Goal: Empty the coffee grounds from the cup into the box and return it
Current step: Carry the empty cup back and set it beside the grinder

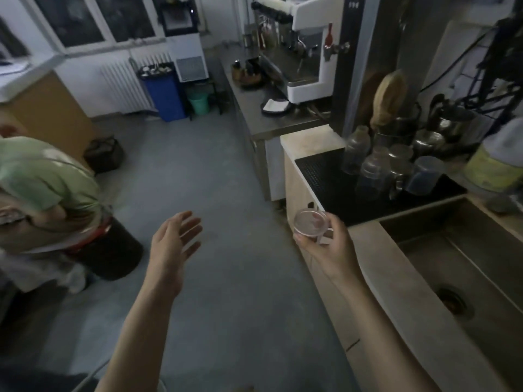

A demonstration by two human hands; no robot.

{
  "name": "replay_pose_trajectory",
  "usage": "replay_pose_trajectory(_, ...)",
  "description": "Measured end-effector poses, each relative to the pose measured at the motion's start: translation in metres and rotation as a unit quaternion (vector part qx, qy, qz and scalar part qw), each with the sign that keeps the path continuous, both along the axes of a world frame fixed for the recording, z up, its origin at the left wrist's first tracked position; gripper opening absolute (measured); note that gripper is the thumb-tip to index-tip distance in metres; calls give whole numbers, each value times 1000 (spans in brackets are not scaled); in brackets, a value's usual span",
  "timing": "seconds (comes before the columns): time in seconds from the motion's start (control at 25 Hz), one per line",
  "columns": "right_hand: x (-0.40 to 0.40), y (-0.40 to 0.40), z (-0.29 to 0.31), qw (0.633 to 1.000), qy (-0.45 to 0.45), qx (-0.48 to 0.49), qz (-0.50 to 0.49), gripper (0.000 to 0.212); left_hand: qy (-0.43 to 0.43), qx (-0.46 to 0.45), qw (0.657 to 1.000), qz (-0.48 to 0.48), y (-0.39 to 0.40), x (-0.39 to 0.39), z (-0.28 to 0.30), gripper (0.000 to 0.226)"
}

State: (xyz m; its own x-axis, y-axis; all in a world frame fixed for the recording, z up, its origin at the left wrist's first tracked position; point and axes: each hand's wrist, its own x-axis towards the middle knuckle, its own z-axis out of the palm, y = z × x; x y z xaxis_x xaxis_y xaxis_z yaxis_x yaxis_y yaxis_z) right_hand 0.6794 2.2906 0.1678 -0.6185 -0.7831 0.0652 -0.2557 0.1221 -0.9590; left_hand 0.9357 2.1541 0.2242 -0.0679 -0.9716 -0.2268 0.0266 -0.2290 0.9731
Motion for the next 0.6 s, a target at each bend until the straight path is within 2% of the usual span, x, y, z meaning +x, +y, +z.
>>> replay_pose_trajectory(0.16, -14, -47, 0, 999, -18, -5, 30, 51, 2, 6, 998, 57, -29, 11, -7, 27)
replay_pose_trajectory(0.4, -12, -135, -7, 998, -22, 12, 62, 57, 12, 16, 997, 74, -100, 1, -20, 28)
replay_pose_trajectory(0.6, 3, -238, -3, 996, 5, 26, 82, 58, 19, 14, 997, 79, -197, 15, -19, 28)
